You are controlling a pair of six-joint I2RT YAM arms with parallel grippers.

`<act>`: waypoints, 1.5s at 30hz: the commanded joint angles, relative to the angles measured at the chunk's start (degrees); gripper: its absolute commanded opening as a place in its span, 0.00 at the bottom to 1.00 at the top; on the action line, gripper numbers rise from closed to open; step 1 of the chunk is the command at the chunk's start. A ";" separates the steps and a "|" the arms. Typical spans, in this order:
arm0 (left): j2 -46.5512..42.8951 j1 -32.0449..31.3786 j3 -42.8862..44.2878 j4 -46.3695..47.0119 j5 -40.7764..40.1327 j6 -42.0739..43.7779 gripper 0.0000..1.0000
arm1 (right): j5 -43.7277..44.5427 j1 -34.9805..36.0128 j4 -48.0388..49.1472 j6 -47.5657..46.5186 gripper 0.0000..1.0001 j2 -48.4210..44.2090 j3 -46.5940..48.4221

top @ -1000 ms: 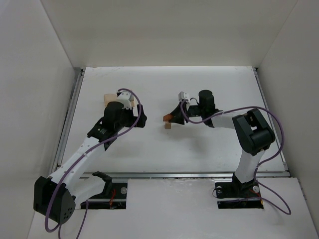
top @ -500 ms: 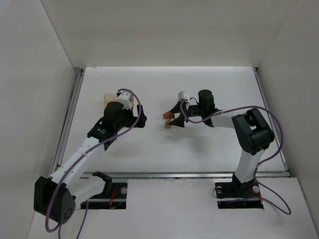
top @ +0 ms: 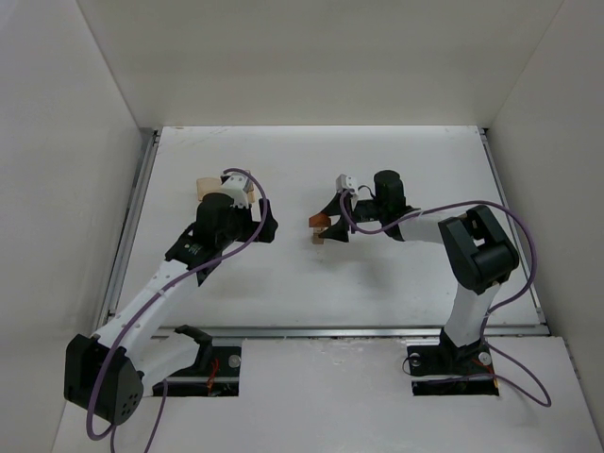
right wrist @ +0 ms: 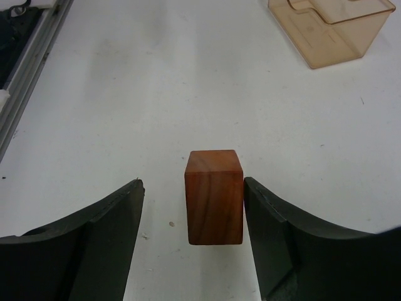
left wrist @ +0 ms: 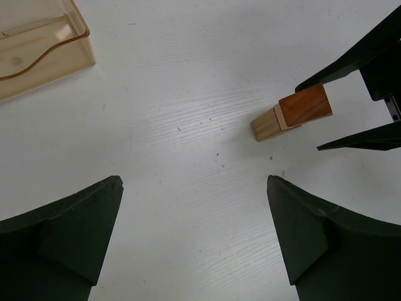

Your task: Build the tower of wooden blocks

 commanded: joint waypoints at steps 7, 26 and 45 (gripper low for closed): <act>-0.38 0.24 -0.45 2.67 0.85 0.43 1.00 | -0.53 0.93 -0.06 -0.81 0.77 -1.93 1.84; -0.91 0.24 -0.45 3.19 1.38 0.96 1.00 | 5.88 0.93 -6.12 -0.81 1.00 -7.02 3.85; -7.23 1.29 -3.96 5.92 -0.99 0.87 1.00 | 67.71 -12.33 -65.83 35.26 1.00 -9.76 44.00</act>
